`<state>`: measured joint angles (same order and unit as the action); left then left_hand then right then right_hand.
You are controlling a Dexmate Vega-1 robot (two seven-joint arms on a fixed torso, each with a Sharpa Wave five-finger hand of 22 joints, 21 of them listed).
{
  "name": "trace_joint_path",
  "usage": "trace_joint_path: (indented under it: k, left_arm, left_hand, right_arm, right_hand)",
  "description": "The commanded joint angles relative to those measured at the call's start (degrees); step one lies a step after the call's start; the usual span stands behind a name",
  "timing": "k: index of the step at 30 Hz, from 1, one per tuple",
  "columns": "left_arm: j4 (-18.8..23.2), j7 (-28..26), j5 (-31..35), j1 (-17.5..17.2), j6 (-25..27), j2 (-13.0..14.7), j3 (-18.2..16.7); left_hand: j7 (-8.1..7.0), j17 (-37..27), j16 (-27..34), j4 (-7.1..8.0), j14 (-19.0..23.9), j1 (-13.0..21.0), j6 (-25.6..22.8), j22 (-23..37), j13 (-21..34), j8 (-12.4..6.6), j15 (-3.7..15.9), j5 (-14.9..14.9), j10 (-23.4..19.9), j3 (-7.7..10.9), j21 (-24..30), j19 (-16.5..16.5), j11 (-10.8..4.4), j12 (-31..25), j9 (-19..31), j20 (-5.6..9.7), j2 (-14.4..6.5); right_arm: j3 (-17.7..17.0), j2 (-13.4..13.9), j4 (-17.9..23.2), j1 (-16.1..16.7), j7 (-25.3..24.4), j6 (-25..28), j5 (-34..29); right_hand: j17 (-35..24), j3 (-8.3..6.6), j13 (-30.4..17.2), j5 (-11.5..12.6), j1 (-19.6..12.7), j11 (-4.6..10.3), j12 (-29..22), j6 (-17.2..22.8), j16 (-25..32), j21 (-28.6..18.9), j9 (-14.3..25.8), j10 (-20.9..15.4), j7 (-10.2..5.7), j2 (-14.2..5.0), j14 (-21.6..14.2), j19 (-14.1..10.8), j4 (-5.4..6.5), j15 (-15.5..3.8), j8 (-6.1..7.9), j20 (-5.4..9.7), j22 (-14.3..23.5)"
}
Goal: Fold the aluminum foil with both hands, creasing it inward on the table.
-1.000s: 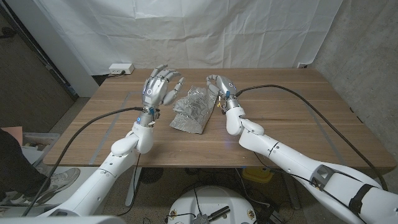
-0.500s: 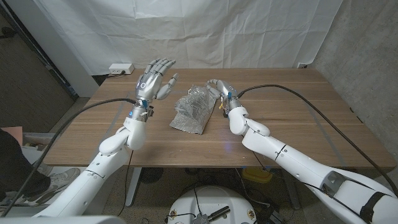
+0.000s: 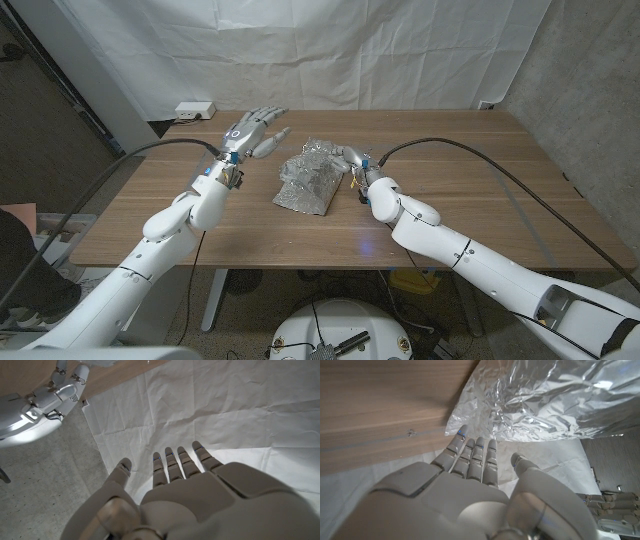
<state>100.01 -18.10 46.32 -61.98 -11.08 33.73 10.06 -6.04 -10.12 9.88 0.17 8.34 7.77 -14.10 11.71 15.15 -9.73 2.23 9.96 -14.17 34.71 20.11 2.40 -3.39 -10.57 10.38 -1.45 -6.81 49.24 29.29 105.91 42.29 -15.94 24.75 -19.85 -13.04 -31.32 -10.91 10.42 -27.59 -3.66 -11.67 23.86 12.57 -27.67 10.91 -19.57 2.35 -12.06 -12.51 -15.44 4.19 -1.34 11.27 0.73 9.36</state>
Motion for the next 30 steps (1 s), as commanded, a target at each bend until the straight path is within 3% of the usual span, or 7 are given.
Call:
trace_joint_path:
  k: [1,6,8,11,19,25,30]
  left_arm:
    - [1.8,4.3,-1.1,1.4,0.0,3.3,0.2]
    - [1.3,4.1,-1.0,1.7,0.0,3.3,0.6]
    - [1.0,4.0,-1.4,1.9,-0.4,3.3,0.6]
    - [0.8,3.6,-1.3,2.0,-0.6,3.3,0.7]
    - [1.0,3.2,-1.6,1.6,-0.6,3.5,0.3]
    - [1.0,2.8,-2.1,1.3,-1.0,3.6,0.0]
    - [0.5,2.7,-2.5,1.3,-1.4,3.6,-0.1]
  left_hand:
    - [-0.18,0.0,0.0,0.44,-0.2,-0.2,0.4,0.0,-0.1,-0.11,0.58,0.0,0.4,0.20,-0.2,-0.2,0.05,0.1,0.1,0.00,-0.2]
    - [-0.44,0.0,0.1,0.57,-0.2,-0.3,0.9,-0.1,-0.3,-0.07,0.60,0.0,0.5,0.16,-0.2,-0.2,0.07,0.0,0.0,-0.01,-0.2]
    - [-0.46,0.0,0.1,0.62,-0.2,-0.4,1.0,-0.1,-0.4,-0.11,0.59,0.0,0.6,0.15,-0.3,-0.3,0.07,0.0,0.0,-0.05,-0.2]
    - [-0.43,0.1,0.2,0.70,-0.3,-0.5,1.2,-0.1,-0.6,-0.14,0.60,0.0,0.8,0.14,-0.3,-0.3,-0.12,0.0,0.0,-0.08,-0.2]
    - [-0.56,0.1,0.2,0.82,-0.4,-0.7,1.8,-0.2,-0.9,-0.13,0.65,0.1,1.0,0.15,-0.4,-0.3,-0.10,-0.1,0.0,-0.06,-0.2]
    - [-0.61,0.2,0.2,0.90,-0.5,-0.8,2.0,-0.2,-1.2,-0.22,0.59,0.1,1.1,0.18,-0.5,-0.4,-0.09,-0.2,0.0,-0.08,-0.2]
    - [-0.59,0.2,0.3,0.95,-0.6,-0.8,2.2,-0.2,-1.4,-0.25,0.52,0.1,1.2,0.21,-0.5,-0.5,-0.02,-0.2,-0.1,-0.04,-0.2]
  right_arm:
    - [2.3,1.5,0.9,0.2,11.2,6.9,3.2]
    - [3.4,1.5,-0.8,-2.0,13.4,5.0,3.3]
    - [4.3,1.9,-1.1,-3.1,14.4,3.9,2.7]
    - [5.7,1.9,-1.5,-4.3,15.8,3.7,1.5]
    - [8.6,1.6,-4.2,-6.6,20.1,3.9,0.4]
    - [14.7,0.2,-6.1,-11.3,26.9,10.3,-5.5]
    - [18.3,-0.8,-7.5,-13.7,29.5,13.8,-9.9]
  right_hand:
    - [0.0,0.85,-0.2,-0.2,0.7,0.08,0.4,-0.7,-0.1,1.1,0.0,1.0,0.26,1.70,1.1,0.4,0.51,0.02,-0.23,0.08,0.2]
    - [0.5,1.46,-0.2,0.0,1.1,1.02,1.4,-6.2,-1.3,3.6,0.0,5.3,-0.56,1.34,4.8,3.2,-0.05,-0.65,-1.46,1.18,0.2]
    - [1.0,0.33,-0.2,0.2,-0.1,1.69,1.5,-8.2,-1.8,4.7,0.0,7.5,-1.10,0.53,6.7,4.2,-1.01,-1.06,-1.38,2.59,0.2]
    - [1.2,-1.17,-0.2,0.3,-1.5,2.11,1.3,-9.0,-1.7,5.3,0.0,8.1,-1.58,0.06,7.2,4.3,-1.78,-1.66,-1.15,3.27,0.2]
    - [1.3,-0.98,-0.2,-0.1,-1.5,2.03,0.3,-8.0,-0.7,5.4,0.0,6.3,-1.41,1.07,5.5,2.7,-1.85,-1.62,-0.37,2.43,0.2]
    - [1.2,0.33,-0.2,-0.3,-0.3,1.99,0.8,-9.2,-1.0,6.2,0.1,7.8,-1.47,1.55,6.7,3.0,-1.24,-1.29,-0.68,2.33,0.3]
    - [1.5,0.24,-0.2,-0.2,-0.8,2.18,1.1,-10.8,-1.4,7.0,0.0,9.3,-1.62,1.38,7.9,3.6,-1.98,-1.26,-0.99,2.59,0.2]
